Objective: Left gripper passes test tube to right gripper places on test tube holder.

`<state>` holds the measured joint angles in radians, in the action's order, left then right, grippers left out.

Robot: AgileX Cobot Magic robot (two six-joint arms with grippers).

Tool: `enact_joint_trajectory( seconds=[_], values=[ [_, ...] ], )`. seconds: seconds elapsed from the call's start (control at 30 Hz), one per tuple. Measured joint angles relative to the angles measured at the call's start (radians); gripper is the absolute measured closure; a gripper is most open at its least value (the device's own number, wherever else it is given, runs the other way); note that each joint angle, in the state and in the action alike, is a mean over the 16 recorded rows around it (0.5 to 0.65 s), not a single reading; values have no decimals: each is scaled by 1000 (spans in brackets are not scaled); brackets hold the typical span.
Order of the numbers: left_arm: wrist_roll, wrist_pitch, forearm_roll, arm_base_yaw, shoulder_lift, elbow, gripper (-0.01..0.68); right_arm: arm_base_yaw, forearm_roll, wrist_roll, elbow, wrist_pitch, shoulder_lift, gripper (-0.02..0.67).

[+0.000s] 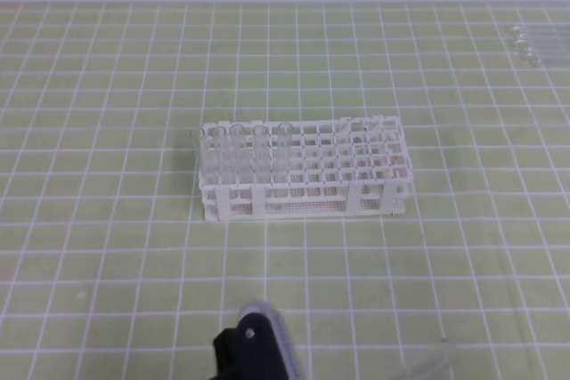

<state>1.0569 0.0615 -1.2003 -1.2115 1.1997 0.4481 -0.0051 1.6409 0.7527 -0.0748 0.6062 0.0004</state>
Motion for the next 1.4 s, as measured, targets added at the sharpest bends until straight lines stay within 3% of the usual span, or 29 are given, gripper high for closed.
enact_joint_trajectory(
  seconds=[0.23, 0.4, 0.73, 1.4],
  values=[
    [-2, 68, -12, 0, 80, 83, 604, 0, 19, 105, -24, 73, 0, 281],
    [1, 127, -12, 0, 159, 135, 592, 0, 7, 170, -42, 99, 0, 213],
    [2, 224, -11, 0, 250, 198, 616, 0, -67, 253, -72, 117, 0, 194],
    [-53, 257, 21, 0, 261, 242, 616, 0, -149, 253, -73, 156, 0, 194]
  ],
)
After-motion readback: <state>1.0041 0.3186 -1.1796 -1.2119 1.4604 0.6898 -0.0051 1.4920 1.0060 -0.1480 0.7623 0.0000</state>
